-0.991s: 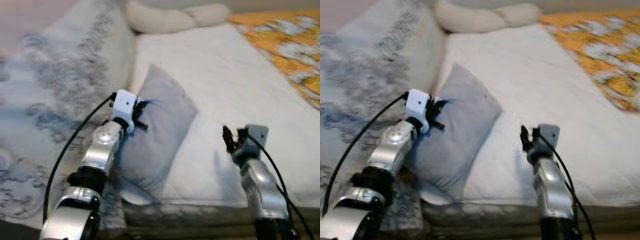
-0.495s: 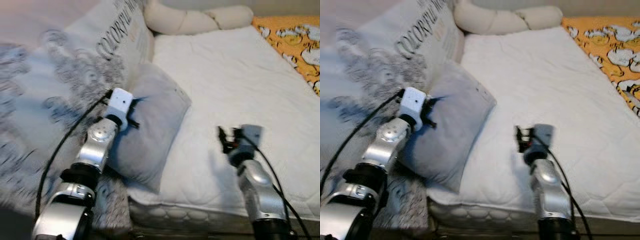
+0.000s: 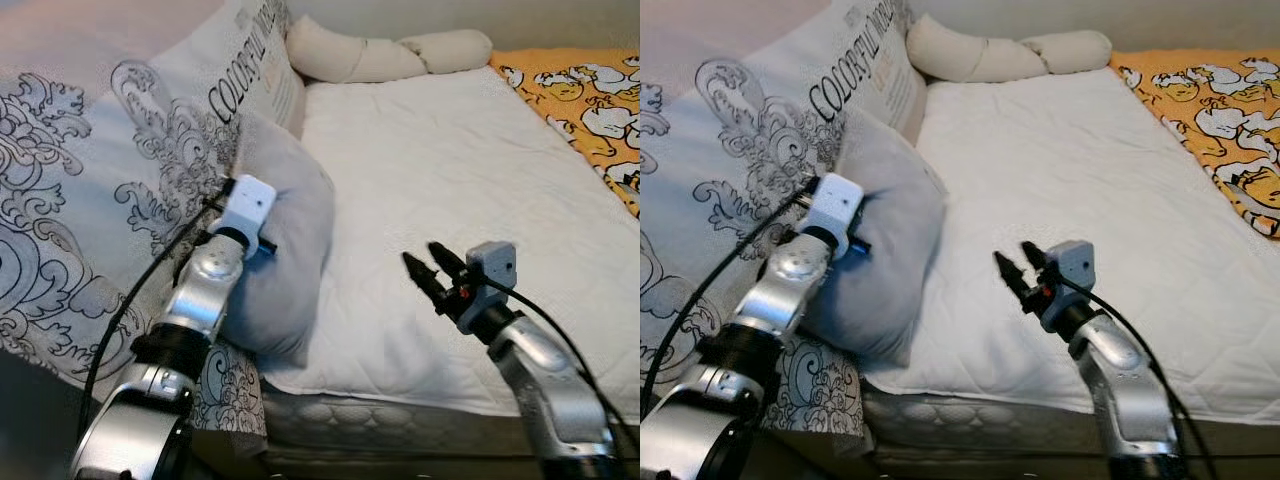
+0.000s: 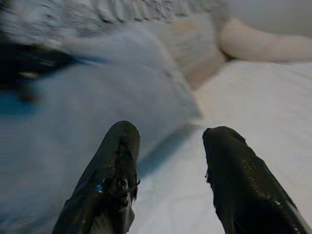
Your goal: Clean up the room
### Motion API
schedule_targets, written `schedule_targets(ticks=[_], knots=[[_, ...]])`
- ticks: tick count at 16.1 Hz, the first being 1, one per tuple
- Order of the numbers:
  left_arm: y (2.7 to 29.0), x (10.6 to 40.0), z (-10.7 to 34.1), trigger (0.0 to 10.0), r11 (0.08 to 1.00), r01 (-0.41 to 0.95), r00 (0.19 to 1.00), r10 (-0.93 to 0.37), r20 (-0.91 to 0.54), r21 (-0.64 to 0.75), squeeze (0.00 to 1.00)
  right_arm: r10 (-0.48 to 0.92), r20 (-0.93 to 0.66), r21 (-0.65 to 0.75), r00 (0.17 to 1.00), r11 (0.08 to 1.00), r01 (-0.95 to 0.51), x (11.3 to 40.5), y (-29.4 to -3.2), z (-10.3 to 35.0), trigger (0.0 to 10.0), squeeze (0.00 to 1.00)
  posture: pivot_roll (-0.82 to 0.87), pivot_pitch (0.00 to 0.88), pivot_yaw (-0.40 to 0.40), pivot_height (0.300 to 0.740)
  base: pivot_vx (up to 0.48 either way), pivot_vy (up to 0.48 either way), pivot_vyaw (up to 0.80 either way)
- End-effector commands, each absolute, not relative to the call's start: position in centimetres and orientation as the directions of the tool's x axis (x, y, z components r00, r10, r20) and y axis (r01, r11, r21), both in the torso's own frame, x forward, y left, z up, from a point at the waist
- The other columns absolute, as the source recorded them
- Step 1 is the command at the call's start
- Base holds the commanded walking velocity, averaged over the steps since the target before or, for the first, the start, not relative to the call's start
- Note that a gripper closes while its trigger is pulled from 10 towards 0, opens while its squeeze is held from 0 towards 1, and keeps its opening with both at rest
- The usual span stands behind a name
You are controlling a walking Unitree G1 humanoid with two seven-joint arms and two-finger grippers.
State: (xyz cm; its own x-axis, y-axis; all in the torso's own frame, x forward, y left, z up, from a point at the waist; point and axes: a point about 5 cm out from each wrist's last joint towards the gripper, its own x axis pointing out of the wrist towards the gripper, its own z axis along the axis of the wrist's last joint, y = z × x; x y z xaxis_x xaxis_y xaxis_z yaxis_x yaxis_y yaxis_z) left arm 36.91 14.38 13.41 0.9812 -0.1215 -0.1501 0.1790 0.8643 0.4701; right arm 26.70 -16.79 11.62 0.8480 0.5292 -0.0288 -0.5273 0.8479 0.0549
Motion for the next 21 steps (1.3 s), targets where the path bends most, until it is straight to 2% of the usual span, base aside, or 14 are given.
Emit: schedule_targets(ticks=[1,3,5,6,7,8,10,13,15,16,17,18,19,21], knots=[[15.5,37.4,14.1,10.0,0.848,0.130,0.988,-0.068,-0.137,0.513,0.00,0.575,-0.030,0.067,0.818,0.817,-0.572,26.4,-16.2,11.7,10.0,0.00,-0.07,0.000,0.141,0.740,0.000,0.000,0.00],[16.4,37.5,13.3,10.0,0.833,0.110,0.983,-0.011,-0.182,0.543,0.00,0.604,-0.037,0.066,0.796,0.797,-0.601,25.9,-16.3,11.6,10.0,0.00,-0.08,0.000,0.155,0.740,0.000,0.000,0.00],[17.0,37.6,13.0,10.0,0.869,0.093,0.975,0.020,-0.223,0.486,0.00,0.639,-0.059,0.069,0.767,0.769,-0.636,25.3,-16.3,11.4,10.0,0.00,-0.09,0.000,0.164,0.740,0.000,0.000,0.00],[16.9,37.7,13.3,10.0,0.893,0.091,0.978,0.003,-0.208,0.440,1.00,0.651,-0.090,0.053,0.754,0.759,-0.649,24.9,-16.4,11.3,10.0,0.00,-0.09,0.000,0.169,0.740,0.000,0.000,0.00],[17.0,37.8,13.5,10.0,0.897,0.082,0.981,0.004,-0.192,0.435,1.00,0.645,-0.094,0.050,0.759,0.764,-0.643,24.9,-16.5,11.3,10.0,0.00,-0.09,0.000,0.170,0.740,0.000,0.000,0.00],[16.5,38.0,14.2,10.0,0.932,0.101,0.986,-0.049,-0.156,0.348,1.00,0.617,-0.081,0.026,0.783,0.786,-0.617,25.1,-16.8,11.4,10.0,0.00,-0.09,0.000,0.172,0.740,0.000,0.000,0.00],[16.2,38.0,14.9,10.0,0.947,0.113,0.991,-0.085,-0.107,0.301,1.00,0.599,-0.072,0.012,0.798,0.800,-0.600,25.2,-17.0,11.5,10.0,0.00,-0.09,0.000,0.172,0.740,0.000,0.000,0.00],[15.7,37.2,15.6,10.0,0.936,0.168,0.983,-0.182,0.017,0.310,1.00,0.566,-0.075,0.010,0.821,0.824,-0.567,25.2,-17.2,11.1,10.0,0.00,-0.09,0.000,0.182,0.740,0.000,0.000,0.00],[15.1,36.4,17.0,10.0,0.905,0.210,0.952,-0.276,0.136,0.370,1.00,0.532,-0.053,0.041,0.845,0.847,-0.530,25.3,-17.3,10.8,10.0,0.00,-0.06,0.000,0.158,0.740,0.000,0.000,0.00],[14.9,35.8,17.7,10.0,0.894,0.240,0.930,-0.324,0.176,0.379,1.00,0.480,-0.048,0.080,0.876,0.876,-0.475,25.3,-17.4,10.2,10.0,0.22,-0.04,0.000,0.144,0.740,0.000,0.000,0.00],[14.9,35.7,17.8,10.0,0.896,0.238,0.927,-0.324,0.187,0.374,1.00,0.461,-0.045,0.092,0.886,0.885,-0.456,25.3,-17.4,10.1,10.0,0.30,-0.04,0.000,0.140,0.740,0.000,0.000,0.00],[15.4,35.2,17.5,10.0,0.907,0.245,0.938,-0.311,0.153,0.342,1.00,0.397,-0.023,0.144,0.918,0.910,-0.390,25.6,-17.6,10.0,10.0,1.00,-0.04,0.000,0.131,0.740,0.000,0.000,0.00],[15.8,34.5,17.4,10.0,0.925,0.246,0.939,-0.301,0.165,0.290,1.00,0.358,0.013,0.197,0.934,0.914,-0.353,25.9,-17.5,10.4,10.0,1.00,-0.04,0.000,0.133,0.740,0.000,0.000,0.00],[16.0,33.4,17.3,10.0,0.945,0.277,0.933,-0.308,0.188,0.174,1.00,0.357,0.039,0.196,0.933,0.913,-0.357,26.0,-16.9,10.7,10.0,1.00,-0.05,0.000,0.145,0.740,0.000,0.000,0.00]])
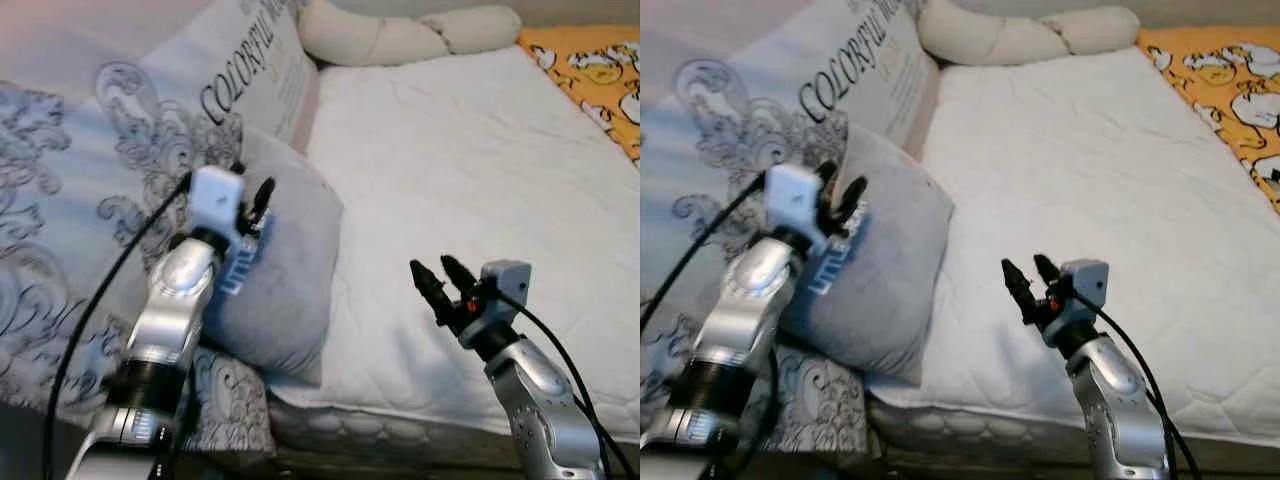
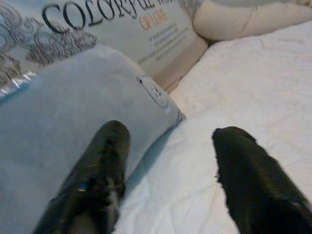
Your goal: Clean up the room
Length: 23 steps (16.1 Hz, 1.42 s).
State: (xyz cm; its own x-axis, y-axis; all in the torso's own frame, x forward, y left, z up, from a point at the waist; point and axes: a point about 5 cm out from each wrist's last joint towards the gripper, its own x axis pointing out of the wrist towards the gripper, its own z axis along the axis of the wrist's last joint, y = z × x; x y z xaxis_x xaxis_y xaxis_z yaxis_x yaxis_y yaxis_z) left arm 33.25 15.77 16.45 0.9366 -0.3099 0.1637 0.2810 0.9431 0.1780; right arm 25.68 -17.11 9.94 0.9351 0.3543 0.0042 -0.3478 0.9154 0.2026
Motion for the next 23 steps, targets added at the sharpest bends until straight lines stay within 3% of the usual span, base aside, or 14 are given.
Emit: schedule_targets(ticks=[1,7,11,13,18,23], knots=[[15.9,32.4,17.3,10.0,0.945,0.298,0.926,-0.320,0.202,0.133,1.00,0.333,0.066,0.188,0.941,0.922,-0.340,26.0,-16.5,11.0,10.0,1.00,-0.05,0.000,0.146,0.740,0.000,0.000,0.00],[15.8,30.1,16.2,10.0,0.954,0.285,0.947,-0.295,0.126,0.089,1.00,0.133,0.088,0.167,0.987,0.975,-0.146,26.5,-16.3,11.3,10.0,1.00,-0.04,0.000,0.107,0.740,0.000,-0.212,0.00],[17.3,29.4,14.7,10.0,0.970,0.229,0.971,-0.234,0.051,0.078,1.00,0.162,0.054,0.156,0.985,0.973,-0.169,26.4,-16.0,11.2,10.0,1.00,-0.04,0.000,0.074,0.740,0.000,-0.480,0.00],[17.8,29.0,14.5,10.0,0.976,0.204,0.978,-0.207,0.037,0.075,1.00,0.185,0.032,0.078,0.982,0.979,-0.187,26.3,-15.9,10.8,10.0,1.00,-0.04,0.000,0.054,0.740,0.000,-0.480,0.00],[19.1,27.9,12.2,10.0,0.980,0.147,0.987,-0.136,-0.089,0.135,1.00,0.045,-0.021,0.144,0.999,0.989,-0.042,26.9,-16.9,10.2,10.0,1.00,-0.02,0.000,0.030,0.740,0.000,-0.480,0.00],[20.7,26.8,10.5,10.0,0.988,0.062,0.986,-0.039,-0.161,0.141,1.00,0.013,-0.082,0.107,0.997,0.994,-0.004,27.5,-17.4,9.6,10.0,1.00,0.02,0.000,-0.008,0.740,0.000,-0.480,0.00]])
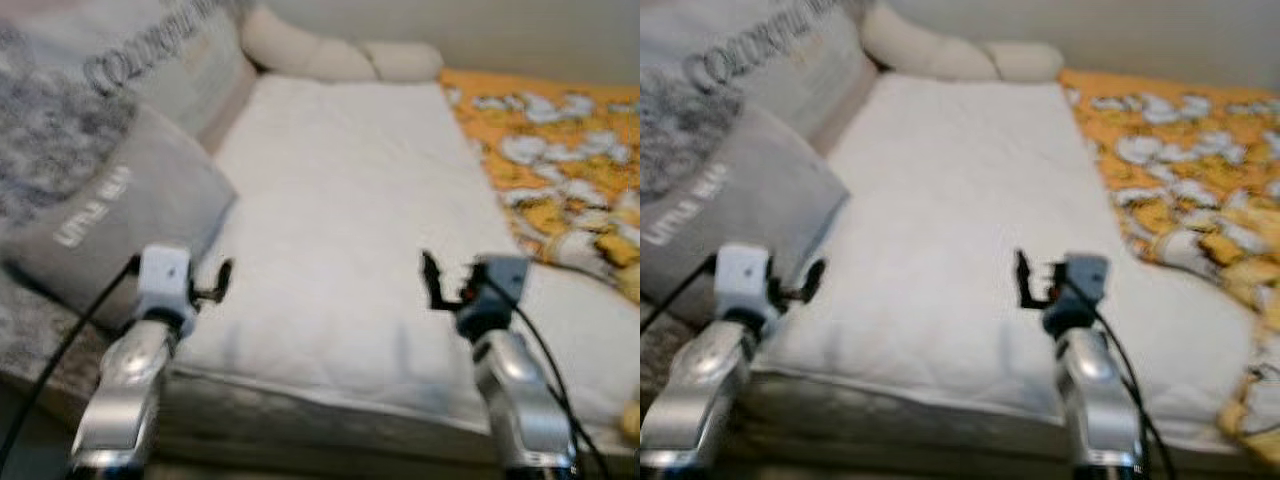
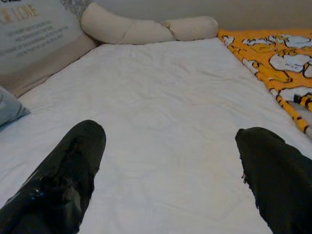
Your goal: Clean up the room
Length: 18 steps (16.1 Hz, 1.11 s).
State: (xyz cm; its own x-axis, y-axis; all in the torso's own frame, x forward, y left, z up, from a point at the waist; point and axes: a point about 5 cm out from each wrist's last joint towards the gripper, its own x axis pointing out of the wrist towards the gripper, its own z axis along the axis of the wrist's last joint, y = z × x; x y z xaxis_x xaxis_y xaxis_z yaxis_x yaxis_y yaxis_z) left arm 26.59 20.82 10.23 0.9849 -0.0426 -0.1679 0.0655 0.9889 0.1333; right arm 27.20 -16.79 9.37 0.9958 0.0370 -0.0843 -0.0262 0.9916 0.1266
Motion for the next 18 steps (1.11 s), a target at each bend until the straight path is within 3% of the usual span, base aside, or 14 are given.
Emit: schedule_targets(ticks=[1,15,18], knots=[[20.9,26.8,10.4,10.0,0.987,0.059,0.985,-0.033,-0.170,0.147,1.00,0.015,-0.096,0.108,0.995,0.994,-0.004,27.6,-17.2,9.5,10.0,1.00,0.01,0.000,-0.006,0.740,0.000,-0.480,0.00],[21.4,28.2,11.5,10.0,0.981,0.048,0.989,-0.020,-0.145,0.190,1.00,0.060,-0.117,0.160,0.991,0.986,-0.041,28.6,-15.1,9.5,10.0,1.00,0.03,0.000,-0.006,0.740,0.000,-0.399,0.00],[21.1,28.2,11.4,10.0,0.980,0.059,0.988,-0.030,-0.149,0.189,1.00,0.038,-0.124,0.148,0.992,0.989,-0.020,28.7,-15.8,9.3,10.0,1.00,0.04,0.000,-0.007,0.740,0.000,-0.385,0.00]])
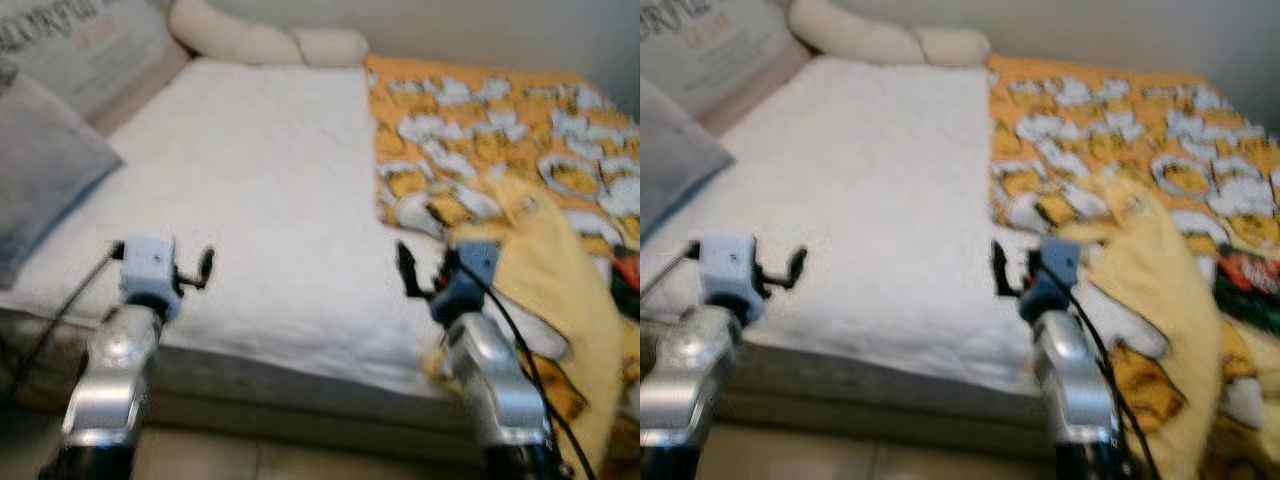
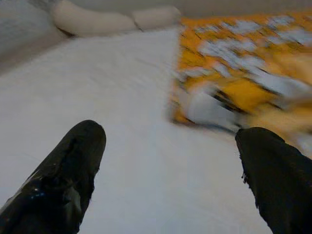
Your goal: Clean up the room
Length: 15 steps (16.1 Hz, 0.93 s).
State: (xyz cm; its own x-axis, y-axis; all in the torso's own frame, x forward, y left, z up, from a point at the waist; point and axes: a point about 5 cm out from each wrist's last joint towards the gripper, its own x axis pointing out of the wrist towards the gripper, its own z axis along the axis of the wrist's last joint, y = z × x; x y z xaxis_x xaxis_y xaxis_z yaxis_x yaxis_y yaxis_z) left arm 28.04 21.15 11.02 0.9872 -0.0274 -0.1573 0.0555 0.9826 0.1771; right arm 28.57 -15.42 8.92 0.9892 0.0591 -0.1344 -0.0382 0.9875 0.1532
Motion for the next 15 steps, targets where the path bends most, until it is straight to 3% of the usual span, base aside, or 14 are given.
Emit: schedule_targets(ticks=[1,13,15], knots=[[21.09,28.22,11.43,10.0,0.979,0.064,0.988,-0.035,-0.151,0.195,1.00,0.034,-0.125,0.151,0.992,0.988,-0.015,28.77,-15.80,9.30,10.0,1.00,0.04,0.000,-0.011,0.740,0.000,-0.382,0.00],[20.49,27.91,10.86,10.0,0.980,0.079,0.984,-0.048,-0.171,0.181,1.00,0.084,-0.137,0.126,0.987,0.990,-0.066,28.60,-15.40,9.18,10.0,1.00,0.02,0.000,0.002,0.740,0.000,-0.388,0.00],[20.60,27.87,10.87,10.0,0.980,0.080,0.984,-0.047,-0.173,0.184,1.00,0.091,-0.142,0.124,0.986,0.990,-0.073,28.48,-15.45,9.06,10.0,1.00,0.03,0.000,0.002,0.740,0.000,-0.388,0.75]])
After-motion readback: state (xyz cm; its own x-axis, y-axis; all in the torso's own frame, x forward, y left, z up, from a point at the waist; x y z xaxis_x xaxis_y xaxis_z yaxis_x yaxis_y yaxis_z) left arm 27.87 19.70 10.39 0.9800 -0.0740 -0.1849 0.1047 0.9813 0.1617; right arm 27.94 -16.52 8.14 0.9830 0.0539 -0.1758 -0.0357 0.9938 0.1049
